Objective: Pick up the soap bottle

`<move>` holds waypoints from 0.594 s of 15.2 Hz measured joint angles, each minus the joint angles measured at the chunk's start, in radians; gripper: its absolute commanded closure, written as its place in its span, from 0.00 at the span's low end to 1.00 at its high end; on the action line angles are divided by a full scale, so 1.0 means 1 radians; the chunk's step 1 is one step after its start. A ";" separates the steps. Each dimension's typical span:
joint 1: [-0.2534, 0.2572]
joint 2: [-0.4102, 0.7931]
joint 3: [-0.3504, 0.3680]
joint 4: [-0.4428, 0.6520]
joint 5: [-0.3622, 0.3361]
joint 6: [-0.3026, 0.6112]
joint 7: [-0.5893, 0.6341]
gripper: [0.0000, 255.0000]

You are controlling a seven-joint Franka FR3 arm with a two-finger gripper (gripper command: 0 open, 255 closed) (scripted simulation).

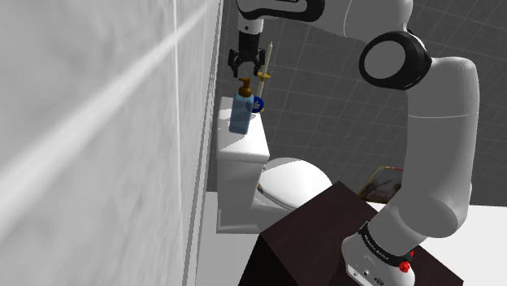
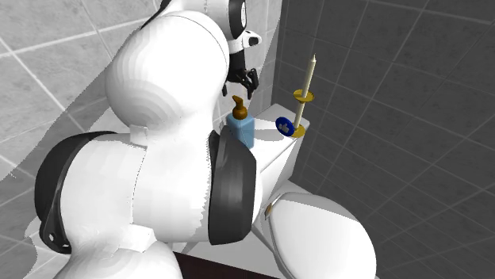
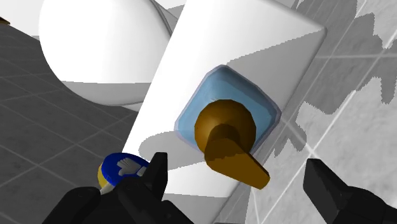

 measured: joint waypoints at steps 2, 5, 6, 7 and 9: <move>-0.002 -0.005 0.000 -0.035 0.000 0.030 0.002 0.00; -0.004 -0.007 0.000 -0.076 0.000 0.070 0.005 0.00; -0.004 -0.007 0.000 -0.082 0.000 0.075 0.006 1.00; -0.004 -0.007 0.000 -0.085 0.000 0.078 0.006 1.00; -0.004 -0.008 0.000 -0.088 0.000 0.080 0.006 1.00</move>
